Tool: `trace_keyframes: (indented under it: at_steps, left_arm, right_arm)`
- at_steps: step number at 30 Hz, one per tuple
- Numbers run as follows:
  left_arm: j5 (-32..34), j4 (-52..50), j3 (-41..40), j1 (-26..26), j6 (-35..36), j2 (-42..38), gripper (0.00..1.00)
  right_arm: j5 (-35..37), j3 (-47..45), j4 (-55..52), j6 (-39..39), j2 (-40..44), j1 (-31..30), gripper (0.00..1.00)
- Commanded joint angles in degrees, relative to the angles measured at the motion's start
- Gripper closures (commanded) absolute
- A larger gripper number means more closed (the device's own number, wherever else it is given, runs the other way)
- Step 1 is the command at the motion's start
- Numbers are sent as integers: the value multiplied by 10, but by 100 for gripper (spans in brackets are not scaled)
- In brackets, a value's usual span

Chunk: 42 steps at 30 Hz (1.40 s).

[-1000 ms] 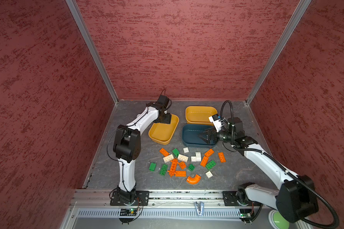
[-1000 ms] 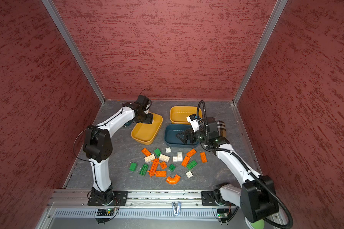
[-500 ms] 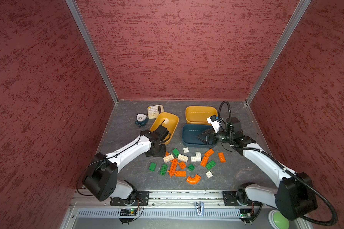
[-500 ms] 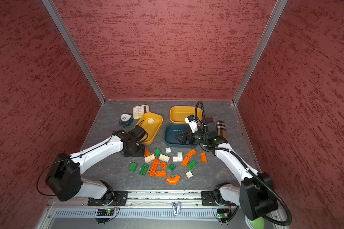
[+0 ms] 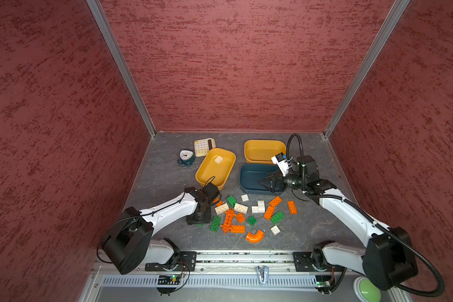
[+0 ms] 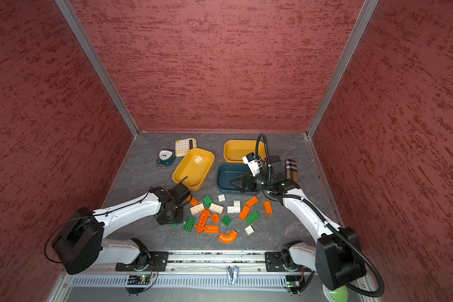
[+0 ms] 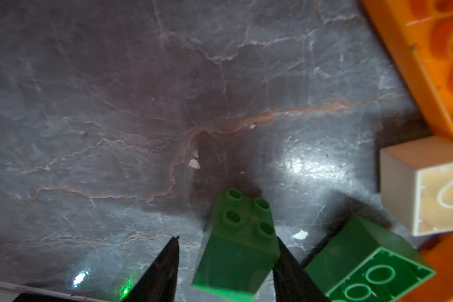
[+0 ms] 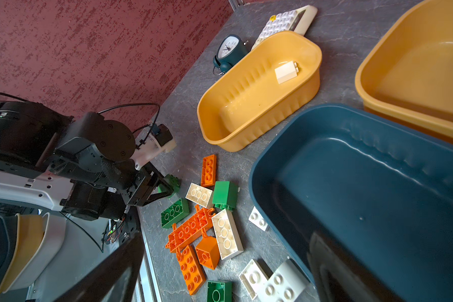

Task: Sort the legos into containers by color
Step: Pick up the lego from the bottom-left of the table, then place the lego in the container.

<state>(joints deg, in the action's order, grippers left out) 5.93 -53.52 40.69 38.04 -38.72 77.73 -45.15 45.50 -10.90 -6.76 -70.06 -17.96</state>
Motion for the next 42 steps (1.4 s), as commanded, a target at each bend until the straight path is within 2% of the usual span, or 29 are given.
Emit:
trace_keyframes:
  at_steps: [1, 3, 4, 10, 16, 20, 27, 38, 42]
  left_arm:
    - [-3, 40, -10, 4, -5, 9, 56]
    - [-5, 41, -10, 4, -5, 11, 74]
    - [-6, 39, -9, 4, -5, 10, 78]
    - [9, -8, 44, 1, 13, -4, 78]
    - [-6, -28, 186, -16, 78, 32, 77]
    - [-16, -24, 312, -34, 139, 107, 77]
    - [-22, -14, 553, -45, 216, 288, 77]
    - [-56, 18, 890, -59, 226, 536, 77]
    - [-82, 39, 967, -60, 219, 602, 78]
  right_arm:
    - [3, 19, -17, 21, 11, -6, 1]
    - [6, 21, -22, 21, 11, -5, 1]
    - [7, 21, -24, 22, 12, -5, 1]
    - [35, 33, -37, 28, 16, -5, 1]
    - [38, 55, -34, 28, 8, -1, 1]
    - [40, 68, -26, 20, -1, 11, 1]
    - [62, 88, -16, 15, -6, 37, 1]
    - [80, 90, -5, 16, -20, 75, 1]
    - [81, 88, -7, 20, -23, 83, 1]
